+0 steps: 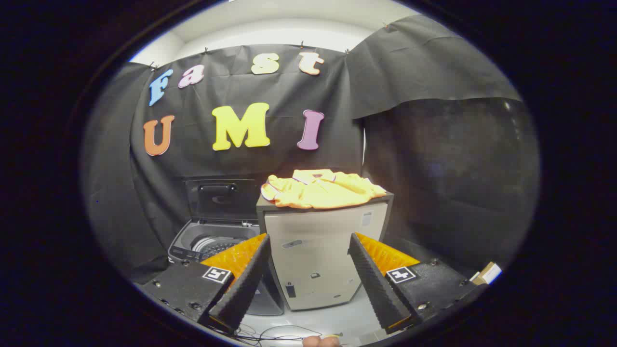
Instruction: Put the clothes into the washing machine and then close the washing machine lid.
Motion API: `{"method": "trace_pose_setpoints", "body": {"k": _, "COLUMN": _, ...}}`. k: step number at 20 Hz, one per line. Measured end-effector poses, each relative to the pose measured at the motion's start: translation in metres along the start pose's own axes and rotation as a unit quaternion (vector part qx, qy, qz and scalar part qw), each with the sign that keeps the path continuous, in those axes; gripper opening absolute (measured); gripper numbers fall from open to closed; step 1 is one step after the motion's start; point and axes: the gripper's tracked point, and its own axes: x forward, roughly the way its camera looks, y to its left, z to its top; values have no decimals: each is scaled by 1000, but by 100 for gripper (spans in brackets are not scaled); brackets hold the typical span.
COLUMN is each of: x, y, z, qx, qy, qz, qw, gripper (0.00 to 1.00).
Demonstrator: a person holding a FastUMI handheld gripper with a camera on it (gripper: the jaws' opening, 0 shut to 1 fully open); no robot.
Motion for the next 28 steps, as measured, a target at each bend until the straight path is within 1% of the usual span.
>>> {"method": "trace_pose_setpoints", "body": {"k": 4, "x": 2, "y": 6, "z": 6, "qx": 0, "qy": -4, "qz": 5, "qw": 1000, "gripper": 100}}
{"method": "trace_pose_setpoints", "body": {"k": 8, "x": 7, "y": 8, "z": 9, "qx": -15, "qy": -7, "qz": 9, "qw": 1000, "gripper": 100}}
{"method": "trace_pose_setpoints", "body": {"k": 12, "x": 10, "y": 5, "z": 15, "qx": -11, "qy": -11, "qz": 8, "qw": 1000, "gripper": 100}}
{"method": "trace_pose_setpoints", "body": {"k": 21, "x": 19, "y": 4, "z": 20, "qx": -22, "qy": -13, "qz": 6, "qw": 1000, "gripper": 100}}
{"method": "trace_pose_setpoints", "body": {"k": 25, "x": 39, "y": 7, "z": 40, "qx": -27, "qy": -21, "qz": 27, "qw": 999, "gripper": 100}}
{"method": "trace_pose_setpoints", "body": {"k": 28, "x": 69, "y": 0, "z": 73, "qx": -26, "qy": -34, "qz": 28, "qw": 999, "gripper": 100}}
